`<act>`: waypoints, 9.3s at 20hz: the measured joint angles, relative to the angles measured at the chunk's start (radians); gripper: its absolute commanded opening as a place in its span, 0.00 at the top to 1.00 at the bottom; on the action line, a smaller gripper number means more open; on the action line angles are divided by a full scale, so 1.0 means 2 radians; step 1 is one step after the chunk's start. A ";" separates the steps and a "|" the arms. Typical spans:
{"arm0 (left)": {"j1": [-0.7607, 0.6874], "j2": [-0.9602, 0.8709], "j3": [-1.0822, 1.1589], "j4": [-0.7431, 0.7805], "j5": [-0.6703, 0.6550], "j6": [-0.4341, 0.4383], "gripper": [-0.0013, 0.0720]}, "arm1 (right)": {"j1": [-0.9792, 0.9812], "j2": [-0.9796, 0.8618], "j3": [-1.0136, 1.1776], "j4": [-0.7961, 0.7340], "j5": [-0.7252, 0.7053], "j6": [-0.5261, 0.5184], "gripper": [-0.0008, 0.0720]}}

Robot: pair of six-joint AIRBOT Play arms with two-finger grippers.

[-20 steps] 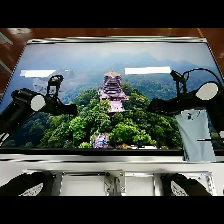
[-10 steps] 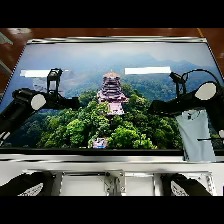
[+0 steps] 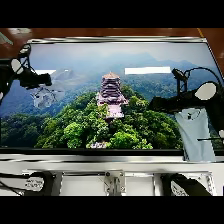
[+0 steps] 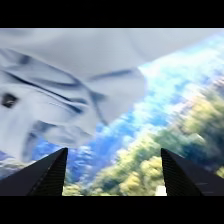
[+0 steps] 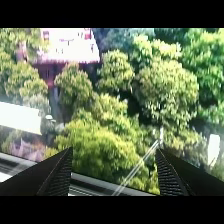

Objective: Fold the shirts.

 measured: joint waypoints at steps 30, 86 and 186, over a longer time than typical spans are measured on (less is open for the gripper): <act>0.070 -0.174 0.108 -0.122 0.051 0.008 0.94 | 0.000 0.000 0.000 0.001 -0.002 0.032 0.12; -0.174 0.275 -0.586 -0.455 0.128 0.095 0.12 | 0.000 -0.007 -0.146 0.089 -0.014 -0.065 0.12; -0.013 0.037 -0.167 -0.303 0.041 0.126 0.18 | 0.066 -0.334 0.305 -0.116 -0.131 0.144 0.05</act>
